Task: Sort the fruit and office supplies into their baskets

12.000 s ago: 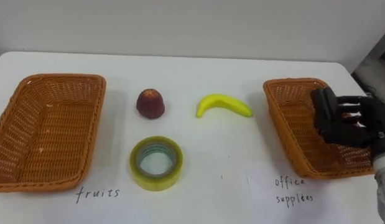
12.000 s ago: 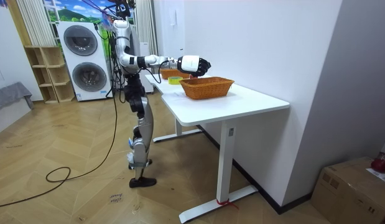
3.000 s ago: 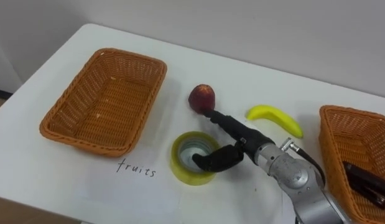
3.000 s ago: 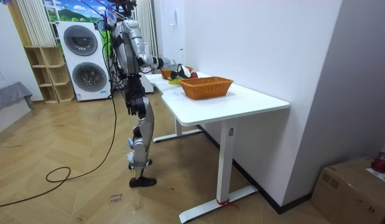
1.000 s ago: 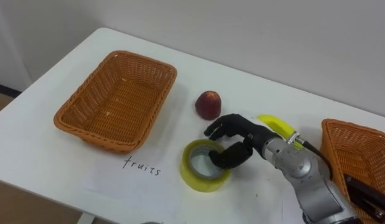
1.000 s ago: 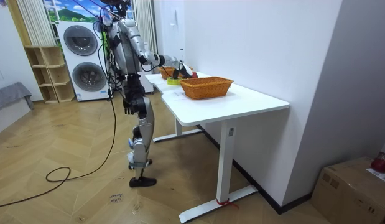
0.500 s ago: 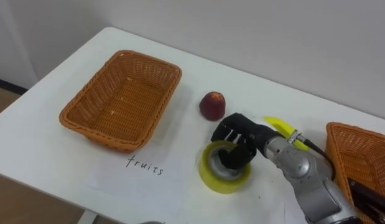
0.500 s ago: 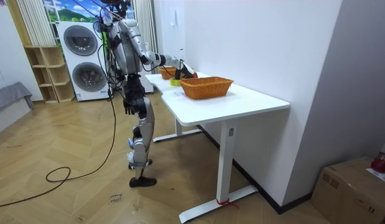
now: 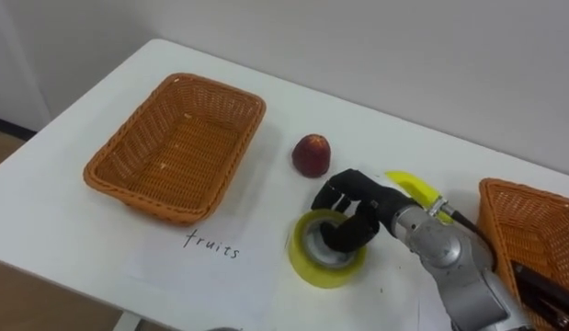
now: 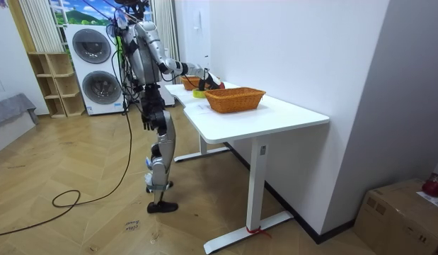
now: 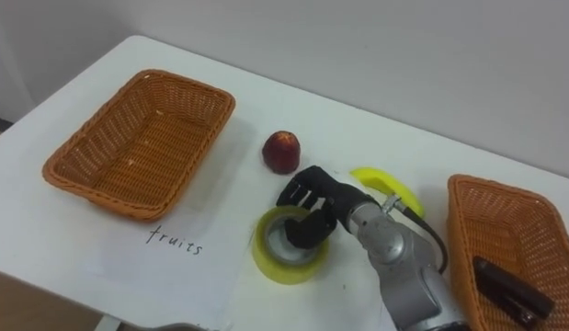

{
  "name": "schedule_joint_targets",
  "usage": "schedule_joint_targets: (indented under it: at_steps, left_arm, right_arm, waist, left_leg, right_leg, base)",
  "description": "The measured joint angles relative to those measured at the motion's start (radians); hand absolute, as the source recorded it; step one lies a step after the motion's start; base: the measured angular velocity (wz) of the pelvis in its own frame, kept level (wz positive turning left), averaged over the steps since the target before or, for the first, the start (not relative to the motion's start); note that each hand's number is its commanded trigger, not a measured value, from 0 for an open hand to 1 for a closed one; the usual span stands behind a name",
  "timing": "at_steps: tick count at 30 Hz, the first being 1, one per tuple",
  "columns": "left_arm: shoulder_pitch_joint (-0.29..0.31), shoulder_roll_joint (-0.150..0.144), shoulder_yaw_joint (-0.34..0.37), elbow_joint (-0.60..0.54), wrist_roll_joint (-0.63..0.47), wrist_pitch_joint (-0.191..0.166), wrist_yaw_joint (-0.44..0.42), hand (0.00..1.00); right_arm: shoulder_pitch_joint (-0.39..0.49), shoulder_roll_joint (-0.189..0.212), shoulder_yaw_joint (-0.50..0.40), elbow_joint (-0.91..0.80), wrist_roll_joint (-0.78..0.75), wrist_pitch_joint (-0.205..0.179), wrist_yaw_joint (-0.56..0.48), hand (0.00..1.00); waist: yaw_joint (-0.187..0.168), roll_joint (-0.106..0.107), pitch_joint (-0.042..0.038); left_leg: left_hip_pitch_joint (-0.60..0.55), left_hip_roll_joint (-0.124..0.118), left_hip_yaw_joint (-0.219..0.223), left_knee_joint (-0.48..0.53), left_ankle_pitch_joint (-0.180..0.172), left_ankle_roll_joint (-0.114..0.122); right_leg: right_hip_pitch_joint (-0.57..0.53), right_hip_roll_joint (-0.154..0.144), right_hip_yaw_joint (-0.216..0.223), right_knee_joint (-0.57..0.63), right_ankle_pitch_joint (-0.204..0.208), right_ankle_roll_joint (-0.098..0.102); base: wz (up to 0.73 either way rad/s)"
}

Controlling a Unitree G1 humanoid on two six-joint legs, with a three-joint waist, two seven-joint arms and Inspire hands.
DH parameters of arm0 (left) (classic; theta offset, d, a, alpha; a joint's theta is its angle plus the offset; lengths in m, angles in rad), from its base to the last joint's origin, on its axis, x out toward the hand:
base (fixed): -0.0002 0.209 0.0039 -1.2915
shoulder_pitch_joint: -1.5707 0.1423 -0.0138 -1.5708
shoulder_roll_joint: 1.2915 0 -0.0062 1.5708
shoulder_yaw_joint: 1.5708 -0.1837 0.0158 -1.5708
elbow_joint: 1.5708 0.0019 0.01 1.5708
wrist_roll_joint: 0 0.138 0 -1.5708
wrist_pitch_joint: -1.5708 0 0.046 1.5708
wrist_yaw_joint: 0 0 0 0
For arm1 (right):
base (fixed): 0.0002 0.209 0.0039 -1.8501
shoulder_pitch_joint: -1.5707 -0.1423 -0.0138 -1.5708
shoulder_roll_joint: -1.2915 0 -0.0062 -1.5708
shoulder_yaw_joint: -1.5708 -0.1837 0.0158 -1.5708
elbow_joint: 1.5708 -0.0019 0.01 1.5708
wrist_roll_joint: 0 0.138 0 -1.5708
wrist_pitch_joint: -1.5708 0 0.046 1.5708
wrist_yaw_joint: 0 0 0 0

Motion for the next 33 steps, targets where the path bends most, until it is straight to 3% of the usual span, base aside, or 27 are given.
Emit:
schedule_joint_targets:
  at_steps: [6, 11, 16, 21, 24, 33]
  left_arm:
    - [-0.001, -0.008, -0.004, 0.032, -0.007, -0.015, 0.017, 0.0]
    - [0.002, -0.024, -0.002, 0.063, -0.007, -0.044, 0.016, 0.0]
    - [0.006, -0.029, -0.001, 0.073, -0.007, -0.072, 0.013, 0.0]
    - [0.012, -0.029, 0.003, 0.072, -0.006, -0.088, 0.015, 0.0]
    - [0.008, -0.033, 0.01, 0.068, -0.007, -0.089, 0.015, 0.0]
    - [0.027, -0.037, 0.03, 0.067, -0.006, -0.116, 0.011, 0.0]
  right_arm:
    - [0.049, -0.002, -0.006, -0.069, -0.002, -0.01, -0.007, 1.0]
    - [0.084, -0.005, -0.032, -0.123, 0.015, -0.024, -0.004, 1.0]
    - [0.088, -0.018, -0.08, -0.132, 0.026, -0.024, -0.007, 1.0]
    - [0.1, -0.023, -0.139, -0.185, 0.025, -0.024, -0.04, 1.0]
    - [0.101, -0.023, -0.185, -0.204, 0.027, -0.025, -0.057, 1.0]
    - [0.101, -0.033, -0.313, -0.241, 0.064, -0.026, -0.097, 1.0]
  waist:
    - [-0.027, 0.027, 0.0022]
    - [-0.07, 0.069, 0.0045]
    - [-0.127, 0.068, 0.002]
    - [-0.14, 0.069, 0.0006]
    - [-0.157, 0.07, -0.0062]
    - [-0.208, 0.075, -0.0042]
  left_leg:
    - [0.003, -0.001, 0.007, -0.001, 0.0, 0.001]
    - [0.007, -0.001, 0.027, -0.009, 0.002, 0.004]
    - [-0.002, -0.001, 0.029, -0.008, 0.005, 0.004]
    - [0.012, 0.003, 0.054, -0.014, 0.005, 0.004]
    - [0.021, 0.004, 0.07, -0.02, 0.005, 0.004]
    - [0.037, 0.006, 0.083, -0.029, 0.005, 0.004]
  right_leg:
    - [-0.002, -0.002, 0.013, 0.0, 0.0, 0.0]
    - [-0.01, -0.003, 0.039, 0.002, 0.0, 0.0]
    - [-0.021, -0.004, 0.042, 0.004, 0.0, 0.0]
    - [-0.022, -0.001, 0.067, 0.004, 0.0, 0.0]
    - [-0.021, 0.0, 0.082, 0.004, 0.0, 0.001]
    - [-0.016, 0.001, 0.097, 0.008, 0.0, 0.001]
  base:
    - [-0.03]
    - [-0.12]
    - [-0.01]
    - [-0.15]
    - [-0.11]
    - [-0.05]
